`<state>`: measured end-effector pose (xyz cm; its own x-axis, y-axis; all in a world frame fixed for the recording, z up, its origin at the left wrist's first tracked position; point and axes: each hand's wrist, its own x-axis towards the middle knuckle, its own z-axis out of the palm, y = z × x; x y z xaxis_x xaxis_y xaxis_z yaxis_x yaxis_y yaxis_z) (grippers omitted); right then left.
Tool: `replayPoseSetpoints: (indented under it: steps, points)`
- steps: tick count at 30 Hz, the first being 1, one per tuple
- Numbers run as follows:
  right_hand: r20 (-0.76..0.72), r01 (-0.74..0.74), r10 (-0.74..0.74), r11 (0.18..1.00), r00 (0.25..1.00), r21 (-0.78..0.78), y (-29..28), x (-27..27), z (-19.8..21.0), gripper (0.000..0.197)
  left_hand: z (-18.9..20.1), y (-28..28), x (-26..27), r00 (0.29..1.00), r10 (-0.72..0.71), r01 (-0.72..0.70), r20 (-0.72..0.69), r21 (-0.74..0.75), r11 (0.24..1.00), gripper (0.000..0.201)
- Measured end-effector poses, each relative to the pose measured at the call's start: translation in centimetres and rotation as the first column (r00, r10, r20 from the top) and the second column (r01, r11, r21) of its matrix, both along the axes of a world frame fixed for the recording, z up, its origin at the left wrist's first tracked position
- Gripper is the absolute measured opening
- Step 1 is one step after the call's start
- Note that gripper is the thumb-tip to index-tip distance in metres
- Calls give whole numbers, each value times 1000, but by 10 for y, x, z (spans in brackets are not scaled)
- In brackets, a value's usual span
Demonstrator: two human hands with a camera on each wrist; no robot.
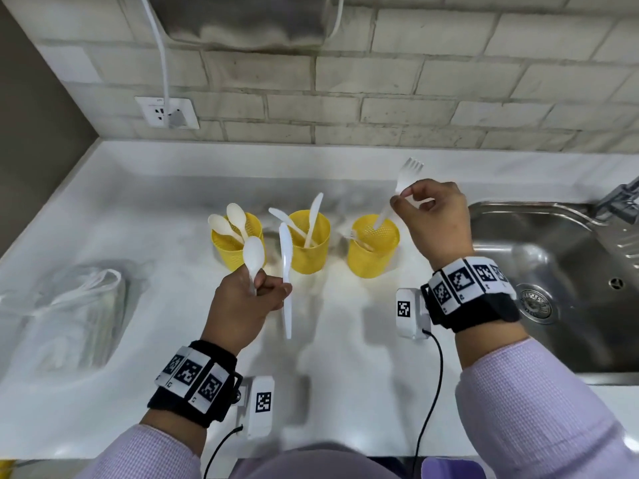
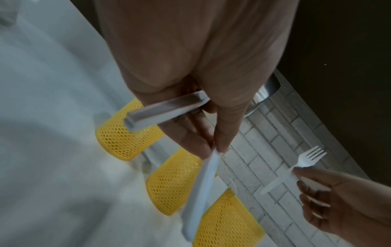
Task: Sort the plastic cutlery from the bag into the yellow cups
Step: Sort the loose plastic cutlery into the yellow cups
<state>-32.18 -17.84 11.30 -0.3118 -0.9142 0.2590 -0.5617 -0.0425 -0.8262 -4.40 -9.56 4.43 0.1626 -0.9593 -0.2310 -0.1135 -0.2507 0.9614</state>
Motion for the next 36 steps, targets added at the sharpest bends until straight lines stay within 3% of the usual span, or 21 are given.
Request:
replayPoseSetpoints:
  steps: [4, 8, 19, 23, 27, 30, 36]
  points:
    - [-67, -42, 51, 990, 996, 131, -26, -12, -26, 25, 6, -6, -13, 1000, 27, -26, 15, -6, 1000, 42]
    - [-144, -103, 131, 977, 981, 185, -40, -15, -53, 7, 11, -11, -24, 998, 37, -37, 48, -19, 999, 42]
    - [-204, -183, 271, 911, 941, 369, -52, -22, -89, 3, 13, -10, -48, 997, 54, -53, 56, -28, 998, 42]
    - [-233, -182, 266, 928, 935, 326, -49, -25, -84, 10, 16, -10, -50, 998, 41, -40, 44, -32, 999, 44]
    - [-187, -167, 184, 980, 965, 105, -37, -20, -57, 13, 19, -13, -51, 998, 42, -40, 46, -52, 998, 42]
    - [-82, -210, 206, 976, 975, -55, -19, 1, -31, 14, 22, -16, -50, 999, 32, -30, 37, -60, 998, 37]
    - [123, -402, 395, 915, 910, 36, 19, 60, -11, 20, 28, -23, -40, 998, -62, 62, 3, -112, 992, 28]
